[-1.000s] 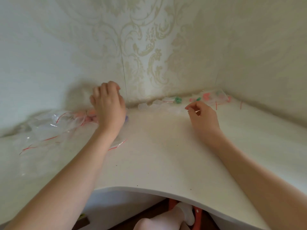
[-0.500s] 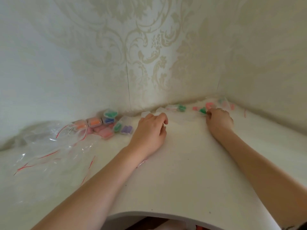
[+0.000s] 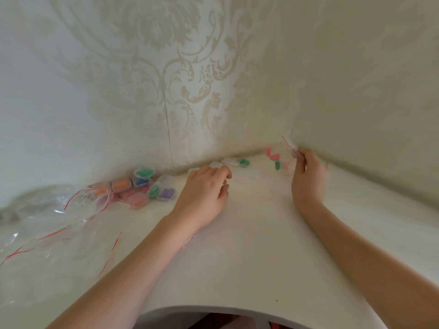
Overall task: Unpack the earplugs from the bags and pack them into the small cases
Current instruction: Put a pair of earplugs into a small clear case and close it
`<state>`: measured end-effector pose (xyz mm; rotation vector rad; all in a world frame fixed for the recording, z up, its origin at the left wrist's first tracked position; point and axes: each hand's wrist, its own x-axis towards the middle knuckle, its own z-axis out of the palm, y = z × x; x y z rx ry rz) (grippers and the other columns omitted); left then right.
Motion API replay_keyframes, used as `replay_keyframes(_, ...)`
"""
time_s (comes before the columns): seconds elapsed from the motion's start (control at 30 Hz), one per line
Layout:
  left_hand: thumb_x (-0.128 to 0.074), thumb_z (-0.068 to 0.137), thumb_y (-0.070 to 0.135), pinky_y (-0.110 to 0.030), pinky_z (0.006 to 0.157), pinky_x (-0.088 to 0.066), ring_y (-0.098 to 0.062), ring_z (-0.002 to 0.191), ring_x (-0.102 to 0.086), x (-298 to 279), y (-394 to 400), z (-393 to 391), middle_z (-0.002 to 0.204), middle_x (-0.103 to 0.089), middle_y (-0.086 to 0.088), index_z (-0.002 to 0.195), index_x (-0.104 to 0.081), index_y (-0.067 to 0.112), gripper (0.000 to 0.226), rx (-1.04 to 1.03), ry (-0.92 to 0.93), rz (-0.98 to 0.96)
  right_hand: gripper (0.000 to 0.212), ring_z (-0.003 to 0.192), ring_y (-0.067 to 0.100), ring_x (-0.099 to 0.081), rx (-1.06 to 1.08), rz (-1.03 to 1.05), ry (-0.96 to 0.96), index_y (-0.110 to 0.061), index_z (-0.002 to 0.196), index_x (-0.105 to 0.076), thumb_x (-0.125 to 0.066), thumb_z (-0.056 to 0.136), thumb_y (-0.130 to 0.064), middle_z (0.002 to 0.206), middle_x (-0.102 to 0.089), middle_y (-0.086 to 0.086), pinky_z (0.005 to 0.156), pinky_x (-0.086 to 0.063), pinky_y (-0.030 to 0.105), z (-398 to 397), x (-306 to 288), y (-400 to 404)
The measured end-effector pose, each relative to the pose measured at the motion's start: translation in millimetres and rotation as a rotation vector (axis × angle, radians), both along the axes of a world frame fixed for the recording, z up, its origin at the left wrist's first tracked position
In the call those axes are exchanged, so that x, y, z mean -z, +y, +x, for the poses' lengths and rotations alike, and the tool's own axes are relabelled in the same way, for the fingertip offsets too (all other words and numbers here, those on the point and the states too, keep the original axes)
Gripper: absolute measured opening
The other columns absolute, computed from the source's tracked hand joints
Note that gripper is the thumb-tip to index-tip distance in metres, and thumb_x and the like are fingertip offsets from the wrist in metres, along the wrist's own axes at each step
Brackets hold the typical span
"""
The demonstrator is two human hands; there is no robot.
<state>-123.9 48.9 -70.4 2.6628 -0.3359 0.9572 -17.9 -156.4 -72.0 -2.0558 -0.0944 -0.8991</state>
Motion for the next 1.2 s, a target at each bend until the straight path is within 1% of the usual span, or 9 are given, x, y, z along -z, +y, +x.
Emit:
replay_keyframes(0.13, -0.060, 0.088, 0.013, -0.032, 0.084, -0.042, -0.020, 0.099, -0.058, -15, -23, -7, 0.104, -0.065, 0.003, 0.107, -0.061, 0.012, 0.020, 0.036, 0.008, -0.137, 0.020, 0.083, 0.016, -0.055, -0.066, 0.164, 0.008, -0.014, 0.100, -0.068, -0.051, 0.096, -0.024, 0.096, -0.068, 0.004, 0.069, -0.036, 0.026, -9, -2, -7)
replay_keyframes(0.27, -0.064, 0.088, 0.029, -0.018, 0.076, -0.045, -0.013, 0.085, -0.063, -38, -57, 0, 0.084, -0.065, 0.008, 0.088, -0.067, 0.016, 0.013, 0.157, 0.341, -0.716, 0.016, 0.071, 0.005, -0.060, -0.248, 0.284, -0.025, -0.024, 0.089, -0.069, -0.061, 0.089, -0.010, 0.082, -0.068, 0.001, 0.069, -0.044, 0.016, -35, -17, -5)
replay_keyframes(0.37, -0.069, 0.084, 0.032, -0.039, 0.085, -0.054, -0.020, 0.083, -0.068, -38, -82, 16, 0.076, -0.070, -0.002, 0.081, -0.068, 0.011, 0.021, 0.184, 0.332, -0.986, 0.030, 0.070, -0.002, -0.058, -0.309, 0.212, -0.028, -0.033, 0.081, -0.065, -0.063, 0.085, -0.004, 0.079, -0.064, -0.010, 0.072, -0.042, 0.009, -62, -16, 4)
replay_keyframes(0.47, -0.066, 0.087, 0.020, -0.046, 0.082, -0.055, -0.024, 0.075, -0.069, -23, -94, 24, 0.075, -0.070, -0.011, 0.075, -0.062, 0.010, 0.017, 0.187, 0.229, -1.145, 0.020, 0.082, 0.001, -0.054, -0.336, 0.159, 0.065, -0.033, 0.076, -0.061, -0.067, 0.085, -0.016, 0.091, -0.061, -0.011, 0.064, -0.039, 0.012, -72, -10, 9)
replay_keyframes(0.6, -0.056, 0.094, 0.012, -0.032, 0.074, -0.058, -0.019, 0.072, -0.070, -15, -94, 33, 0.078, -0.071, -0.011, 0.082, -0.069, 0.009, 0.018, 0.230, 0.210, -1.183, 0.009, 0.085, 0.006, -0.054, -0.385, 0.183, 0.141, -0.024, 0.085, -0.057, -0.066, 0.086, -0.023, 0.091, -0.059, -0.014, 0.068, -0.041, 0.018, -67, -7, 10)
replay_keyframes(0.73, -0.049, 0.095, 0.004, -0.025, 0.064, -0.056, -0.022, 0.071, -0.069, -15, -97, 35, 0.081, -0.070, -0.017, 0.089, -0.068, -0.003, 0.021, 0.268, 0.268, -1.262, 0.013, 0.093, 0.004, -0.050, -0.354, 0.094, 0.075, -0.027, 0.099, -0.062, -0.060, 0.090, -0.018, 0.092, -0.054, -0.020, 0.071, -0.036, 0.008, -63, -6, 9)
replay_keyframes(0.9, -0.051, 0.094, 0.008, -0.028, 0.064, -0.058, -0.019, 0.064, -0.068, -12, -103, 39, 0.068, -0.069, -0.008, 0.078, -0.068, 0.003, 0.025, 0.273, 0.328, -1.409, 0.017, 0.096, -0.029, -0.036, -0.317, -0.011, 0.001, -0.016, 0.091, -0.073, -0.059, 0.090, -0.006, 0.089, -0.053, -0.012, 0.077, -0.026, -0.005, -60, -9, 4)
replay_keyframes(1.03, -0.060, 0.092, 0.019, -0.026, 0.064, -0.058, -0.020, 0.068, -0.071, -2, -105, 42, 0.074, -0.071, -0.013, 0.085, -0.070, 0.000, 0.022, 0.255, 0.335, -1.398, 0.015, 0.091, 0.001, -0.045, -0.233, -0.107, 0.025, -0.019, 0.085, -0.071, -0.060, 0.086, -0.009, 0.087, -0.056, -0.010, 0.087, -0.034, 0.018, -53, -7, 0)
replay_keyframes(1.2, -0.062, 0.090, 0.015, -0.028, 0.065, -0.058, -0.028, 0.074, -0.071, 5, -99, 46, 0.080, -0.071, -0.019, 0.086, -0.069, -0.003, 0.019, 0.213, 0.315, -1.420, 0.008, 0.098, 0.010, -0.047, -0.277, -0.144, 0.111, -0.018, 0.083, -0.062, -0.060, 0.085, -0.011, 0.101, -0.059, -0.001, 0.083, -0.037, 0.017, -48, -2, 3)
